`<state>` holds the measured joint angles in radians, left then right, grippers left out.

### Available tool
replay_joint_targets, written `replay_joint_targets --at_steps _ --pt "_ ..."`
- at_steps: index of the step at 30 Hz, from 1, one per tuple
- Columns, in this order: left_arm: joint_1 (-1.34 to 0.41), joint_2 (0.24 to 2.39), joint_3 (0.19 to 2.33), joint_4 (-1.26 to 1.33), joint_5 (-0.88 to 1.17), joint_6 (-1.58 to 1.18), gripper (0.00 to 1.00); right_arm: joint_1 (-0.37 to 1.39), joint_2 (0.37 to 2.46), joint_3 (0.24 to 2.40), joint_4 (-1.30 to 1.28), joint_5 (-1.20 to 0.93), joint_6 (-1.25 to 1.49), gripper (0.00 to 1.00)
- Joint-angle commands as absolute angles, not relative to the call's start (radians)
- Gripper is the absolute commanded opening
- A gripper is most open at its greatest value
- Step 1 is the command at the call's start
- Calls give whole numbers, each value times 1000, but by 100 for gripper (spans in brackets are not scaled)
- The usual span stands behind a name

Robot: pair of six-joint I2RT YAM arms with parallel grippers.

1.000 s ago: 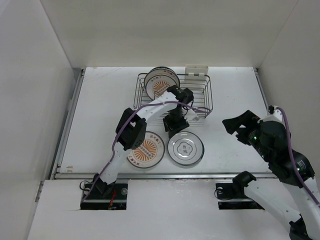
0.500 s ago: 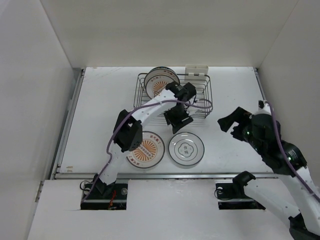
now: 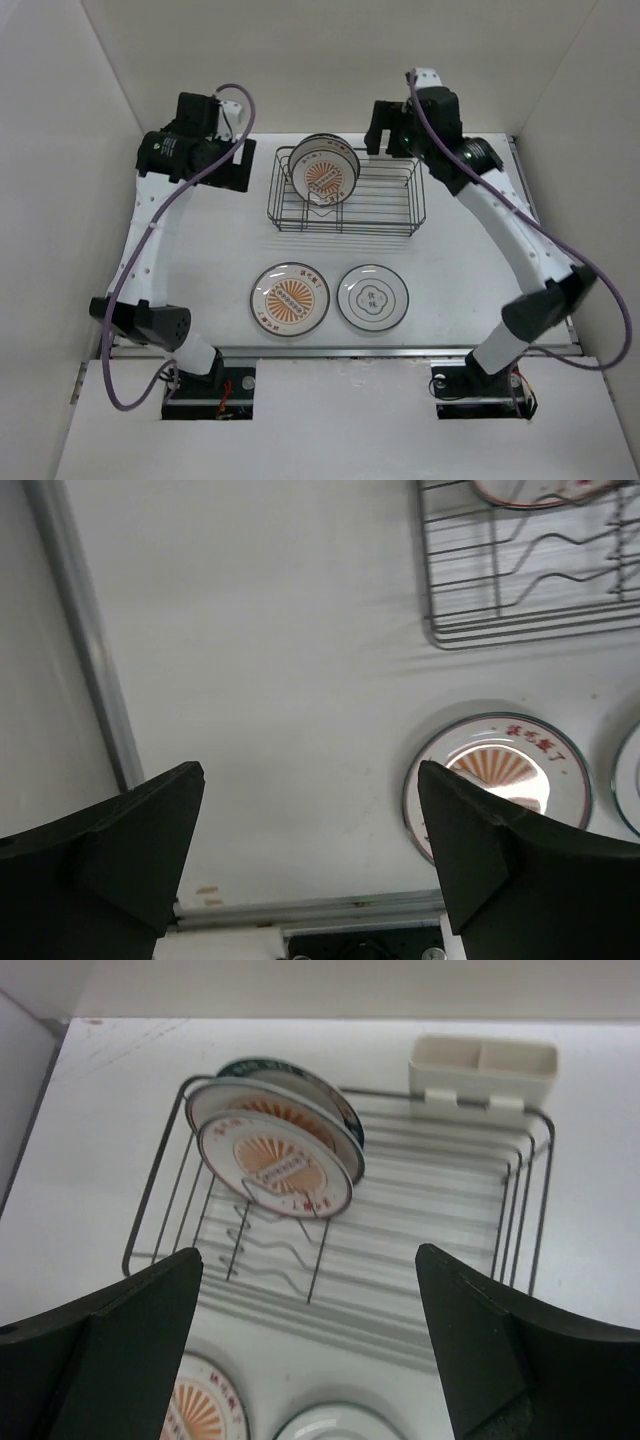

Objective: Unload the plates from the dish rack

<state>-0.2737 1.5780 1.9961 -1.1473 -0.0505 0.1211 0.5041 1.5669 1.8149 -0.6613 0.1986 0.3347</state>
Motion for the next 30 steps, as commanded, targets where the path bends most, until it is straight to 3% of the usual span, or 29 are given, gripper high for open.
replay_joint_targets --at_steps 1,4,7,8,10,15,25,27,30 --pt "-189 1562 1914 -1095 -137 98 86 497 1754 1998 -577 112 154 91" --pt "-92 1575 1905 -1104 -137 98 87 497 1939 2146 -568 28 62 84" --pt "-26 1600 1887 -1104 -146 77 87 497 2054 2207 -555 -32 -24 69" --pt "-15 1609 1876 -1095 -146 77 87 497 2069 2217 -555 -47 -43 57" --pt "5 1623 1876 -1086 -137 77 87 497 2082 2192 -528 -112 -80 50" --pt "14 1657 1867 -1086 -158 66 87 497 2046 2034 -387 -157 -126 52" --pt "14 1687 1888 -1104 -144 57 86 497 2134 2085 -416 -83 -153 52" --pt "14 1696 1900 -1104 -144 57 86 497 2144 2097 -416 -83 -153 59" --pt "14 1697 1911 -1104 -144 57 86 497 2178 2135 -426 -83 -173 62"
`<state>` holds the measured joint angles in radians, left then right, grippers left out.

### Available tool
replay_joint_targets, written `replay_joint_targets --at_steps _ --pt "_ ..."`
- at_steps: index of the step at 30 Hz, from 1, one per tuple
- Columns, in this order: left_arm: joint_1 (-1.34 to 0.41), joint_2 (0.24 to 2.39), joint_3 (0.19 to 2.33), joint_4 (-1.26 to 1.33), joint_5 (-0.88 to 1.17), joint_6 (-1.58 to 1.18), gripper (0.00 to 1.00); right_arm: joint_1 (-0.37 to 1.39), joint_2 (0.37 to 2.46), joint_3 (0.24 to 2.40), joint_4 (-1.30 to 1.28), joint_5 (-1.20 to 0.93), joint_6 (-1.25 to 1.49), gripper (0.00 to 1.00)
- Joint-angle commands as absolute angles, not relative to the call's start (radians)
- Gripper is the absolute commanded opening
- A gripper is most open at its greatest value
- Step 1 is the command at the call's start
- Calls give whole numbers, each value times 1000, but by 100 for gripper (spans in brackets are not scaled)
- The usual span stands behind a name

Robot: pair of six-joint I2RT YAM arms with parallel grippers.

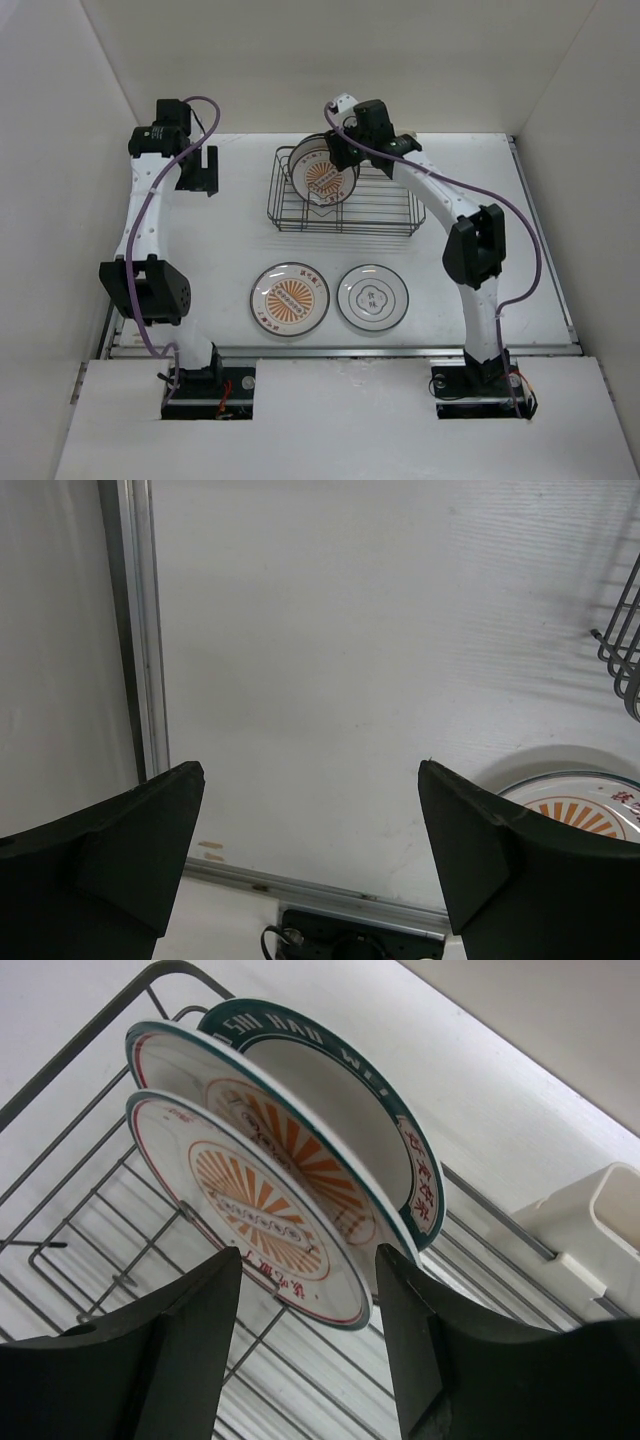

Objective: Unload the plates from the dish rack

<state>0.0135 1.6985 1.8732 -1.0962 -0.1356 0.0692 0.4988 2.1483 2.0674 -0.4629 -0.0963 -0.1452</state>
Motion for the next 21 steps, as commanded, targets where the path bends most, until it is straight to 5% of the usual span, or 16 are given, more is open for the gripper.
replay_joint_targets --at_steps 1,12,21 --pt "14 1706 1911 -1104 -144 57 86 488 2196 2144 -436 -74 -173 62" --pt "14 1706 1891 -1114 -144 57 86 479 2260 2178 -425 -132 -173 58" --pt "14 1677 1872 -1095 -147 57 86 479 2160 2100 -385 -100 -258 16"
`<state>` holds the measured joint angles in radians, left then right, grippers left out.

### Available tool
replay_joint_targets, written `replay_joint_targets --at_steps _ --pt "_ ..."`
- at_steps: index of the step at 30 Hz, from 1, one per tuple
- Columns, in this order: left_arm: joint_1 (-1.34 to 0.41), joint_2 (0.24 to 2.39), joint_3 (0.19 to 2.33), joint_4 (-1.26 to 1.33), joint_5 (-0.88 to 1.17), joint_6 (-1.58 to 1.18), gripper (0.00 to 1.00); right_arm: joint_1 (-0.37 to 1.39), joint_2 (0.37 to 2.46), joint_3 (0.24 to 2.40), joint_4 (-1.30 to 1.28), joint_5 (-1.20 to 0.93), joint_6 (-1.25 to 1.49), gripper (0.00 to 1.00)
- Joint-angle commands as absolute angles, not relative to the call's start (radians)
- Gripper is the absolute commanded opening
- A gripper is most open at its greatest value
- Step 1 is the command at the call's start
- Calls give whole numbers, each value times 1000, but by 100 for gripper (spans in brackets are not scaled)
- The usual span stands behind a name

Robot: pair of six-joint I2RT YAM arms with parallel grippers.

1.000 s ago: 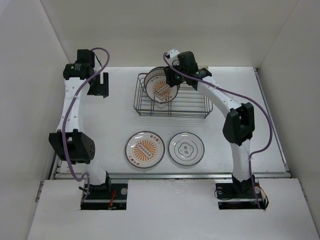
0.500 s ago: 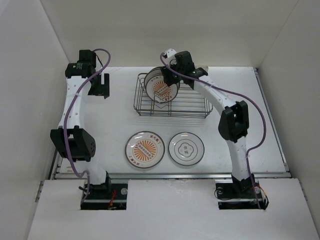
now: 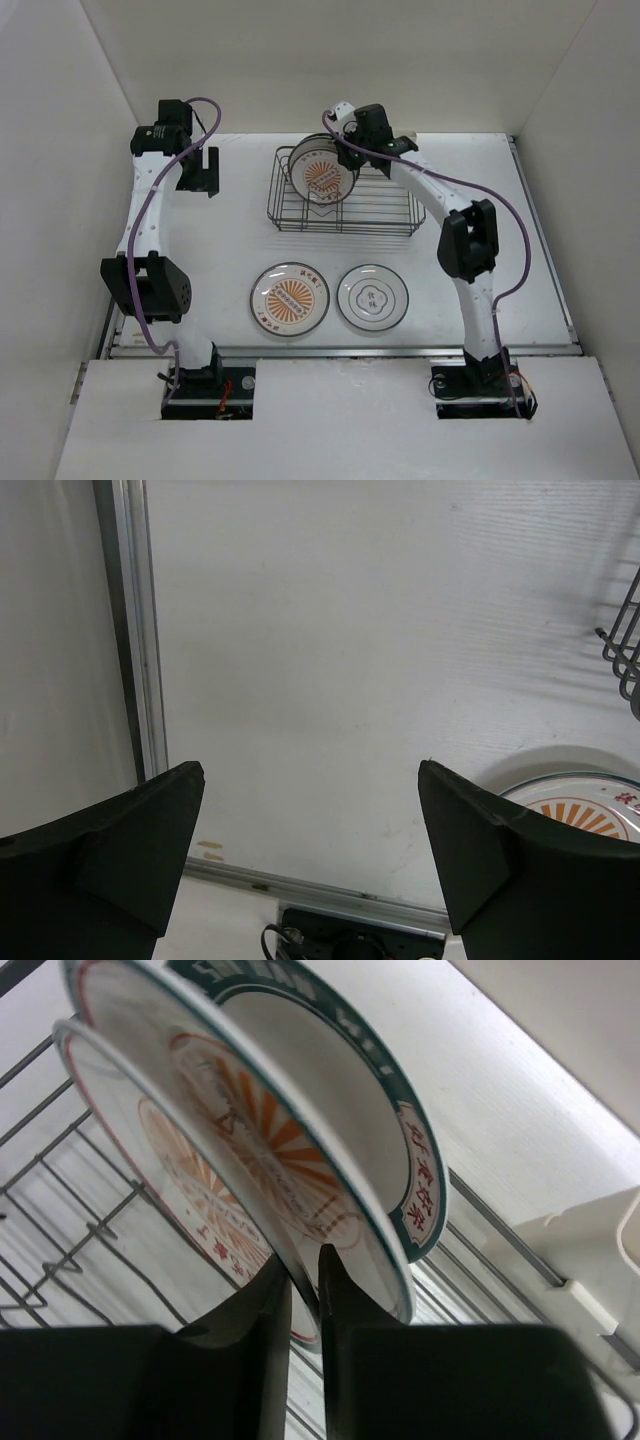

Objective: Unload the plates from the dish rack

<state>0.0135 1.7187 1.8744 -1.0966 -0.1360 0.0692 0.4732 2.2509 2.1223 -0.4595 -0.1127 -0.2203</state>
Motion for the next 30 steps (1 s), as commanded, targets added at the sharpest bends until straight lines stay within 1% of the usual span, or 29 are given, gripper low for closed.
replay_joint_targets --at_steps 1,3,5,15,19,20,22,24,25,26,27,29,30 --pt "14 1677 1871 -1095 -147 57 86 479 2136 2100 -376 -100 -267 13" --pt "14 1667 1850 -1085 -126 57 86 479 2126 2100 -376 -112 -290 5" --pt "14 1658 1850 -1085 -115 57 86 479 2091 2100 -386 -121 -316 0" --pt "14 1640 1870 -1085 -48 77 86 479 1912 2072 -387 -60 -339 0" --pt "-11 1631 1879 -1085 -25 110 86 479 1801 2030 -408 -49 -258 0" --pt "-20 1631 1879 -1085 -25 110 86 479 1775 2013 -422 -49 -202 0" --pt "-32 1631 1879 -1072 -9 123 86 479 1679 1915 -449 -100 -131 0" --pt "-32 1663 1891 -1062 70 133 86 479 1596 1800 -460 -142 -2 0" --pt "-32 1680 1904 -1062 98 133 86 479 1554 1667 -460 -190 38 0" --pt "-32 1698 1946 -1062 129 133 87 479 1472 1599 -451 -215 111 0" --pt "-32 1721 1975 -1062 193 144 87 479 1435 1536 -451 -236 147 0" --pt "-52 1804 2037 -1062 230 144 87 479 1347 1398 -469 -322 192 0" --pt "-64 1831 2084 -1062 230 144 87 479 1324 1364 -483 -343 239 0"
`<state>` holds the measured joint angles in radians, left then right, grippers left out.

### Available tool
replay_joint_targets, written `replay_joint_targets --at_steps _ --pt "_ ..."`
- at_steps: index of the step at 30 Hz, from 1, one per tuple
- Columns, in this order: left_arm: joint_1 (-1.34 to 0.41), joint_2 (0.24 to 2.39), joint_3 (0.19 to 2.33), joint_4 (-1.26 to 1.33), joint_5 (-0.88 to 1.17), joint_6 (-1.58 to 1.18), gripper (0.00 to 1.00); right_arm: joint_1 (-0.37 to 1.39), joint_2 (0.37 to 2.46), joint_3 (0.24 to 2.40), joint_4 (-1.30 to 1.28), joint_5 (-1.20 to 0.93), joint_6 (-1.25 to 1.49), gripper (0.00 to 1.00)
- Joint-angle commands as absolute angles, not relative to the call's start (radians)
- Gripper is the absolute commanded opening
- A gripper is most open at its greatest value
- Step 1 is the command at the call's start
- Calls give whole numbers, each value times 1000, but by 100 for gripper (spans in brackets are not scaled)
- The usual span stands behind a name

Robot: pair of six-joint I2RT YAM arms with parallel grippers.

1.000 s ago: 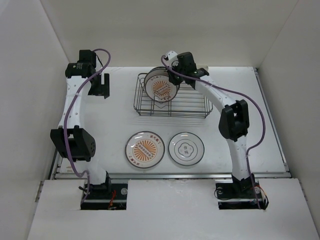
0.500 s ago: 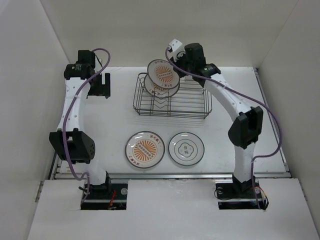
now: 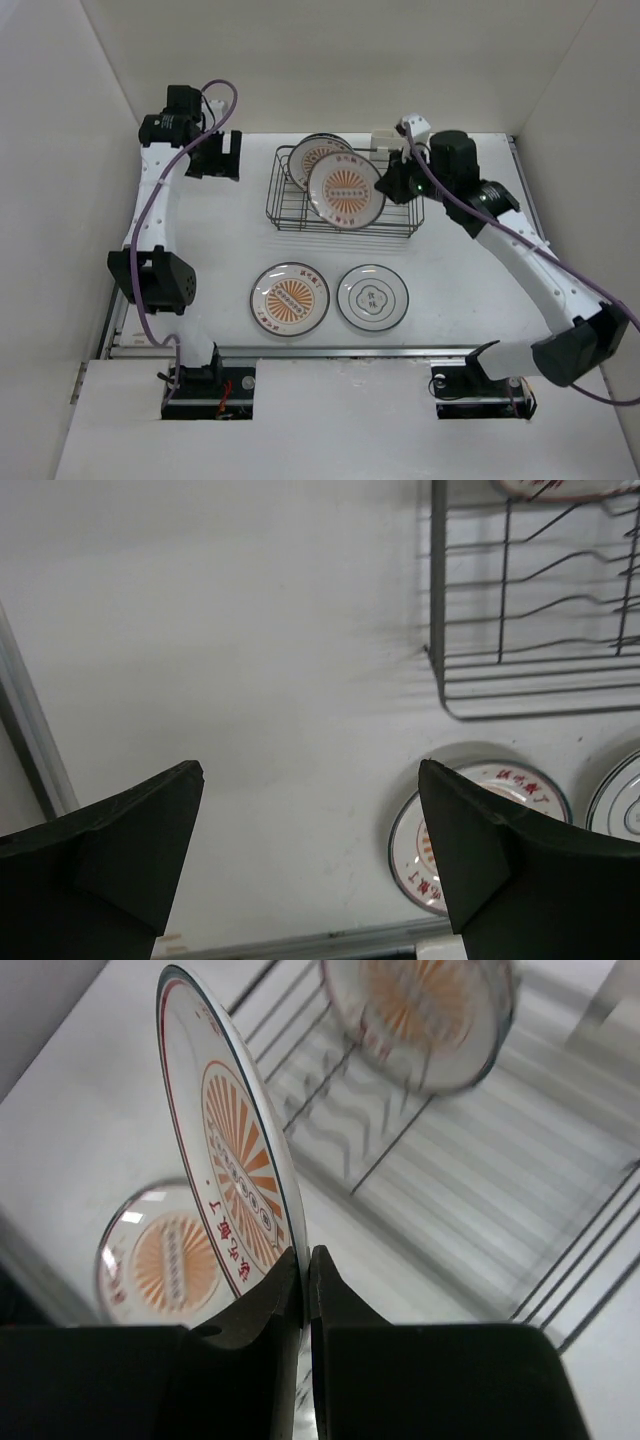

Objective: Unload the plates from the dish rack

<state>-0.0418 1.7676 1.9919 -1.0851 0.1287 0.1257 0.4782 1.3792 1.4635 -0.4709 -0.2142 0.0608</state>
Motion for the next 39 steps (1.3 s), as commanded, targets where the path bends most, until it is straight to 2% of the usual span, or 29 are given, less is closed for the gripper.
replay_joint_targets --at_steps 1,9,16,22,26,28,29,31,32,36,39 --pt "-78 1877 2100 -1042 230 144 87 479 1304 1333 -500 -376 259 0" --pt "-248 2023 2123 -714 178 241 88 431 1180 1070 -640 -500 416 0" --pt "-278 2127 2146 -526 232 207 93 299 1132 838 -601 -531 521 0" --pt "-278 2220 2244 -517 259 176 96 247 1163 684 -476 -540 574 0" --pt "-297 2261 2244 -508 236 176 97 238 1184 664 -462 -447 584 2" --pt "-298 2276 2267 -508 225 186 97 238 1207 664 -453 -446 584 10" --pt "-298 2286 2267 -508 225 186 97 238 1207 664 -453 -446 584 26" --pt "-307 2286 2278 -517 225 195 97 238 1236 664 -477 -446 572 43" --pt "-307 2286 2278 -517 225 195 97 238 1236 664 -488 -431 560 56" --pt "-316 2295 2278 -517 215 218 97 238 1236 664 -512 -397 551 72" --pt "-316 2295 2278 -506 193 227 97 238 1236 673 -522 -374 551 73"
